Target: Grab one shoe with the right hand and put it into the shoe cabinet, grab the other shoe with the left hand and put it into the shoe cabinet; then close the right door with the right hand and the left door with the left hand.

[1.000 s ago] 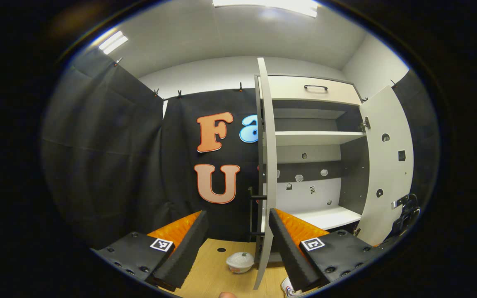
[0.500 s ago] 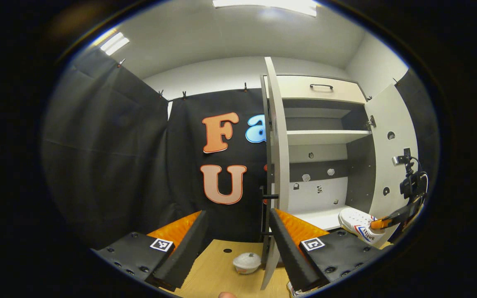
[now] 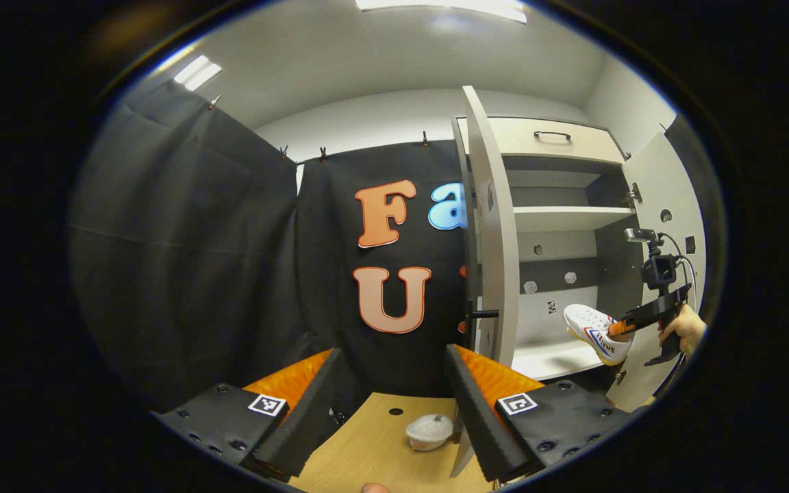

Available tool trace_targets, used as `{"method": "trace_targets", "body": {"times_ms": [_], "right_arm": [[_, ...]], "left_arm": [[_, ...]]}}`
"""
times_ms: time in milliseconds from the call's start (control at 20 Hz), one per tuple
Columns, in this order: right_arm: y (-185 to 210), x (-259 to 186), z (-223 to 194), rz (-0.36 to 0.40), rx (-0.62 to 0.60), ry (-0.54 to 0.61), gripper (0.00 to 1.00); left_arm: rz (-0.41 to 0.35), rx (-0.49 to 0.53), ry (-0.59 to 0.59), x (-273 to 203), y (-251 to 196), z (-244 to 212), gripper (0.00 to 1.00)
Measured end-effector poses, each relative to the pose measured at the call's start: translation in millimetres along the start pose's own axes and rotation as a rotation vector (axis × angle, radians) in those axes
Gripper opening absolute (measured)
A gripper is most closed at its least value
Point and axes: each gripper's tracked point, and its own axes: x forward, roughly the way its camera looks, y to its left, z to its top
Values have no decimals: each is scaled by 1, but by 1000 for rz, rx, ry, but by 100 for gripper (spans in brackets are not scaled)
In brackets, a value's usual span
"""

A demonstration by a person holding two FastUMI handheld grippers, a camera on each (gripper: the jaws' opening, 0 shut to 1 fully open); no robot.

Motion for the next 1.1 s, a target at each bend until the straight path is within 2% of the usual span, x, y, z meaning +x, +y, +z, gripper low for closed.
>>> {"method": "trace_targets", "body": {"times_ms": [150, 300, 350, 400, 550, 600, 650, 700, 800, 850, 1000, 1050, 1100], "right_arm": [[-7, 56, 3, -24, 11, 44, 0], [-24, 111, -7, -82, 14, 106, 0], [-28, 124, -12, -94, 30, 132, 0], [-32, 137, -16, -100, 43, 154, 0], [-40, 155, -28, -127, 43, 176, 0], [-36, 153, -26, -111, 41, 157, 2], [-36, 147, -20, -117, 36, 123, 16], [-39, 140, -14, -134, 21, 95, 24], [-37, 115, -6, -116, 18, 49, 40], [-34, 101, -4, -108, 18, 26, 52], [-29, 55, 1, -86, 0, -57, 68], [-28, 37, 2, -81, -12, -88, 77], [-29, 20, 4, -77, -25, -121, 80]], "left_arm": [[24, 0, 0, 4, 8, -1, 96], [35, 3, -4, 6, 10, -4, 96], [36, 6, -6, 7, 9, -3, 94], [38, 9, -7, 9, 8, -2, 96], [43, 6, -13, 13, 5, 0, 96], [41, 3, -12, 14, 2, 1, 94], [40, 1, -10, 15, 0, 0, 94], [35, 2, -3, 16, -2, -1, 94], [33, 3, 0, 15, -7, -2, 96], [21, -11, -2, 14, -11, -2, 96], [-21, -49, 7, 10, -26, -6, 95], [-31, -51, 9, 7, -30, -7, 94], [-43, -51, 10, 3, -33, -7, 94]]}}
